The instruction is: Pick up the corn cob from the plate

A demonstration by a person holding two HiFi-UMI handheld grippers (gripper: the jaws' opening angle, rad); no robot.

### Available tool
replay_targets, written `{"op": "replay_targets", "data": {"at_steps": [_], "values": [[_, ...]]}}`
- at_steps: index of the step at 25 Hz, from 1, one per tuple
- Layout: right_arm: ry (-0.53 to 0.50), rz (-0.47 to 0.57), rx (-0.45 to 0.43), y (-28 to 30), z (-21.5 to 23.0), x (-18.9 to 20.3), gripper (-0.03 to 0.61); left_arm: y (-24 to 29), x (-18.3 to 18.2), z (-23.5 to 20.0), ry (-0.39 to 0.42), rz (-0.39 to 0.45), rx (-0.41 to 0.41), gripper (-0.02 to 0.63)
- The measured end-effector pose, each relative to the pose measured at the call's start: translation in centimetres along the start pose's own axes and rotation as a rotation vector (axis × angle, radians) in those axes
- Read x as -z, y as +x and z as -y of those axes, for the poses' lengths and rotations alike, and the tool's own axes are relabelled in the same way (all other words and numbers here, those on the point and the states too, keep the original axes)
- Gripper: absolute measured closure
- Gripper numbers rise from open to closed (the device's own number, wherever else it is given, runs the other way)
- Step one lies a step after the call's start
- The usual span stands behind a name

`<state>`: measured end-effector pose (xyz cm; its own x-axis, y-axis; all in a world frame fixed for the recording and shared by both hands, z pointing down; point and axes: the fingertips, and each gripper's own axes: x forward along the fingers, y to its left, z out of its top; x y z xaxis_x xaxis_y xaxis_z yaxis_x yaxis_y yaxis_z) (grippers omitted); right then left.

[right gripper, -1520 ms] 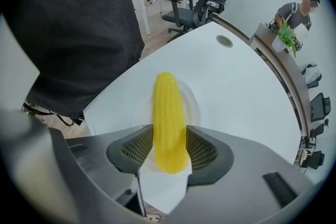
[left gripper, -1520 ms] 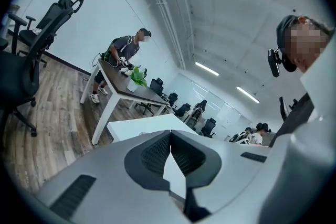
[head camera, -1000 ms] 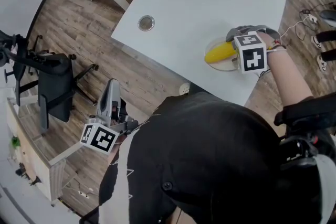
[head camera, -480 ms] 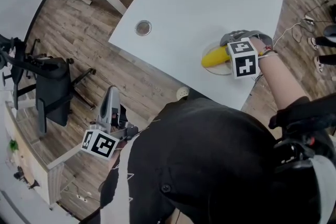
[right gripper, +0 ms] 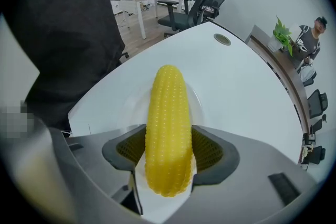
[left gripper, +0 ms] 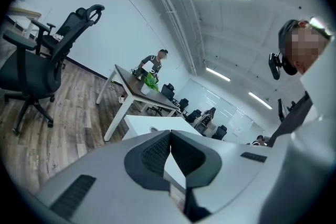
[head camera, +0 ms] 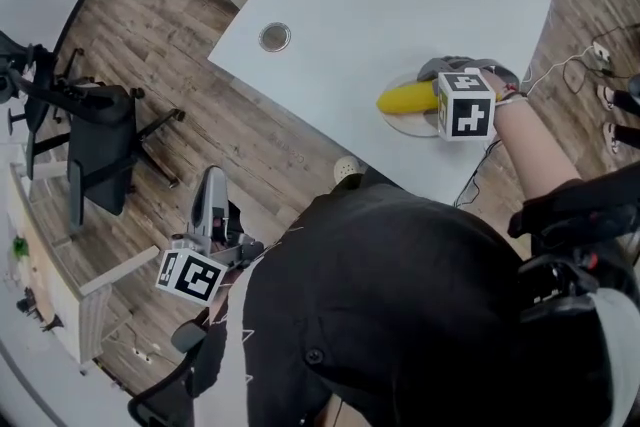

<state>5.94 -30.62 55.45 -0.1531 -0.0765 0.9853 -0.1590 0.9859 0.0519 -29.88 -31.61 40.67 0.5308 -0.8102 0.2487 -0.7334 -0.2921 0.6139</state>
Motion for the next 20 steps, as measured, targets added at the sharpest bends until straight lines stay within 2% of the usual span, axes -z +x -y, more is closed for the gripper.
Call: {"op": "replay_targets", "data": {"at_steps": [10, 11, 16, 20], "values": [[0.012, -0.016, 0.012, -0.6, -0.2, -0.2, 0.310, -3.5, 3.8, 3.6, -0.027, 0.064, -0.079, 0.600], [0.022, -0.012, 0.004, -0.6, -0.4, -0.1, 0.331, -4.0, 4.4, 3.8, -0.032, 0.065, -0.090, 0.600], [0.035, 0.028, -0.001, -0.8, -0.7, 0.1, 0.331, -6.0, 7.3, 5.2, -0.067, 0.098, -0.132, 0.600], [0.044, 0.059, 0.009, -0.8, -0.8, 0.7, 0.331, -7.3, 9.4, 7.1, -0.062, 0.125, -0.150, 0.600]]}}
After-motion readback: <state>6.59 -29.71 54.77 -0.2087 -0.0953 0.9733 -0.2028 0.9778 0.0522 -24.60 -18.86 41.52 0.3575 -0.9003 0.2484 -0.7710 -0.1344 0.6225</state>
